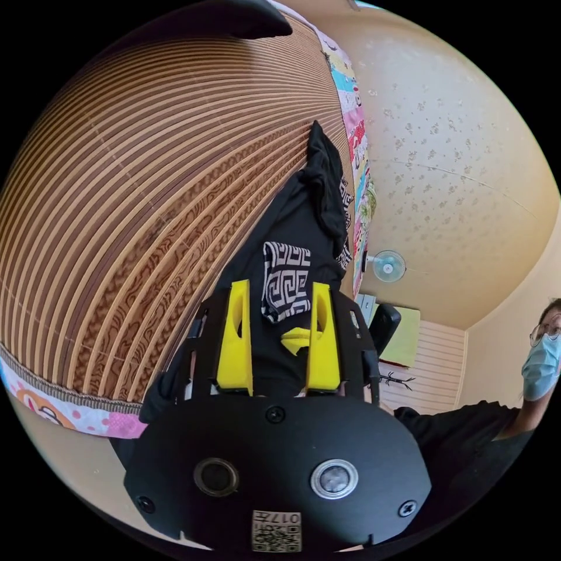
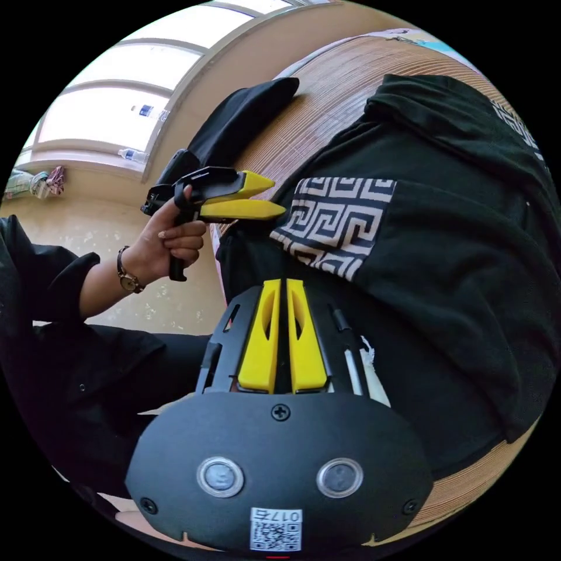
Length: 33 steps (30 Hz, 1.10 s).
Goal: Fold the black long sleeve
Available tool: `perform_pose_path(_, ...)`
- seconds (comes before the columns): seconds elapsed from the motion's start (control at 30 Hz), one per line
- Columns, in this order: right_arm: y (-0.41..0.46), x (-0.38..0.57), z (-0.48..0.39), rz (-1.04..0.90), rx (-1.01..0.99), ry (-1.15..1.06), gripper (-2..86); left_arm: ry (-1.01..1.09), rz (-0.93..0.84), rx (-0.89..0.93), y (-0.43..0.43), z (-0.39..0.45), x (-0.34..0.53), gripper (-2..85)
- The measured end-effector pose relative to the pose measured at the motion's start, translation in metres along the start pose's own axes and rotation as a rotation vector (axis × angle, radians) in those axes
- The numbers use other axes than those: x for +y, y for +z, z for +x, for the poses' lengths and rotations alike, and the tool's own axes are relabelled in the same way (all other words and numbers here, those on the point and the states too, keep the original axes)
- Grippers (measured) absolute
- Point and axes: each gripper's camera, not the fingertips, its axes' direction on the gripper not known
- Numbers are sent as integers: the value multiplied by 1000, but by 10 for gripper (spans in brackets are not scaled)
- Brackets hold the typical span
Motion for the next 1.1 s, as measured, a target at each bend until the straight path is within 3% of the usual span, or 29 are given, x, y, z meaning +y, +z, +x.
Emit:
perform_pose_path(0.1, -42, 5, 1, 164, 69, 67, 42, 36, 5, -85, 10, 12, 4, 127)
perform_pose_path(0.2, -79, -2, 17, 233, 270, 143, 60, 73, 45, -177, 16, 32, 14, 115)
perform_pose_path(0.37, -112, -22, 50, 188, 478, 178, 70, 306, 62, -353, 38, 88, 13, 114)
perform_pose_path(0.53, -158, -7, 85, 183, 686, 379, 76, 522, 3, -520, 86, 111, 5, 114)
perform_pose_path(0.63, -187, 17, 103, 291, 568, 539, 80, 612, -61, -623, 116, 112, 13, 101)
perform_pose_path(0.73, -190, 26, 102, 346, 494, 532, 87, 618, -46, -685, 121, 117, 25, 55)
perform_pose_path(0.87, -174, 19, 102, 375, 394, 710, 106, 613, 22, -591, 113, 131, 49, 3)
perform_pose_path(1.1, -141, 2, 89, 300, 547, 727, 97, 726, 14, -625, 122, 160, 76, 7)
